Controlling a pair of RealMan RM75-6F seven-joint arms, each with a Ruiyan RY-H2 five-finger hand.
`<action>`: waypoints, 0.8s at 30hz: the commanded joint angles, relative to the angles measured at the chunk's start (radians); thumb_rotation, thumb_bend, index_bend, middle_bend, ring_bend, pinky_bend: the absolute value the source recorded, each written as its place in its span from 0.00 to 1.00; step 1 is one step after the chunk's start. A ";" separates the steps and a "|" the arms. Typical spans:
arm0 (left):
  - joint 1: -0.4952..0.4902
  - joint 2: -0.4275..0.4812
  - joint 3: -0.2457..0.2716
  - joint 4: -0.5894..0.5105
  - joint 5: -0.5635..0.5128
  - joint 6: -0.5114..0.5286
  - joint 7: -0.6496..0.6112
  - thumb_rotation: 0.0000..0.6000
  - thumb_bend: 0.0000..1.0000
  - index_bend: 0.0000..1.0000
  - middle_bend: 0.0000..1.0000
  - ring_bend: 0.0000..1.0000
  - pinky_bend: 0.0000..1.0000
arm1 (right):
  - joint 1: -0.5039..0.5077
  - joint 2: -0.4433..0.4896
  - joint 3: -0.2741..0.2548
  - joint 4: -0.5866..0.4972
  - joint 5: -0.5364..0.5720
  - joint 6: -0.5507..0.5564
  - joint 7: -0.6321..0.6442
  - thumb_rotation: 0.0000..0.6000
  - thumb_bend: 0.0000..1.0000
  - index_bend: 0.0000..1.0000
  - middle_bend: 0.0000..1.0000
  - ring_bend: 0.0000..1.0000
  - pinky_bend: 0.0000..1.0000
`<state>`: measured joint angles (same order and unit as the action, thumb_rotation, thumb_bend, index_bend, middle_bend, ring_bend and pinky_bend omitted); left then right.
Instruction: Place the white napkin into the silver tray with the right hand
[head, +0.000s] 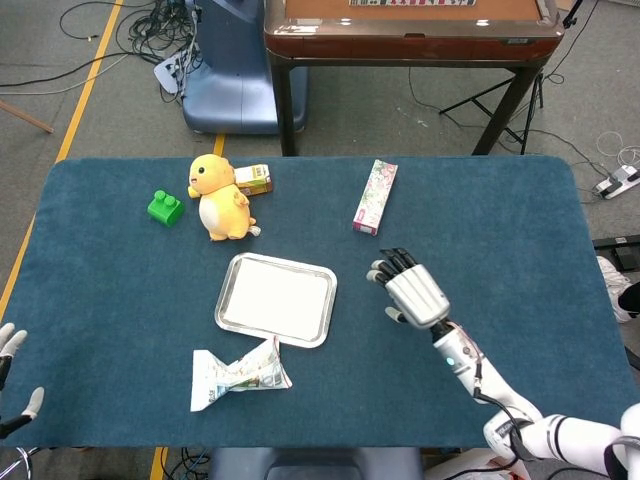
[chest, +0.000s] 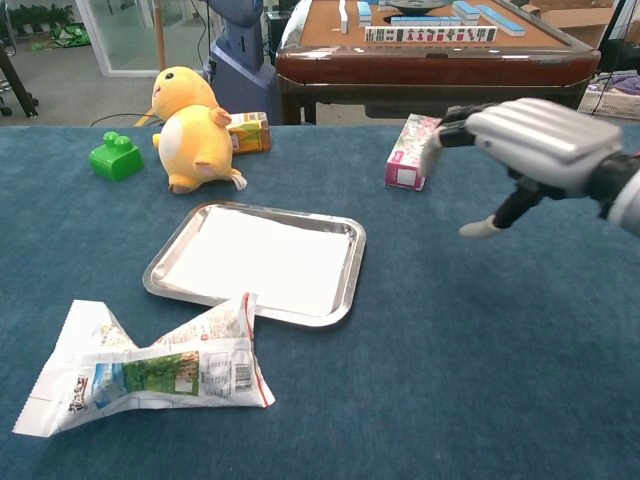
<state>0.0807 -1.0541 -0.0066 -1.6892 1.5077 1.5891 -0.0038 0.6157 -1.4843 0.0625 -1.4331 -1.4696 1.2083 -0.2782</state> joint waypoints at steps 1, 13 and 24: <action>-0.008 -0.002 -0.003 0.000 0.006 -0.005 0.001 1.00 0.34 0.02 0.02 0.04 0.02 | -0.061 0.067 -0.020 -0.057 0.010 0.059 -0.003 1.00 0.12 0.32 0.29 0.13 0.22; -0.036 -0.009 -0.013 0.004 0.017 -0.022 0.002 1.00 0.34 0.02 0.02 0.04 0.02 | -0.256 0.253 -0.065 -0.176 0.020 0.241 -0.019 1.00 0.24 0.30 0.32 0.18 0.33; -0.060 -0.018 -0.017 0.000 0.026 -0.039 0.009 1.00 0.34 0.02 0.02 0.04 0.02 | -0.394 0.310 -0.067 -0.225 0.052 0.355 -0.015 1.00 0.24 0.30 0.34 0.21 0.36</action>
<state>0.0211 -1.0720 -0.0231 -1.6885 1.5339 1.5502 0.0048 0.2362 -1.1811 -0.0060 -1.6514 -1.4255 1.5512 -0.2972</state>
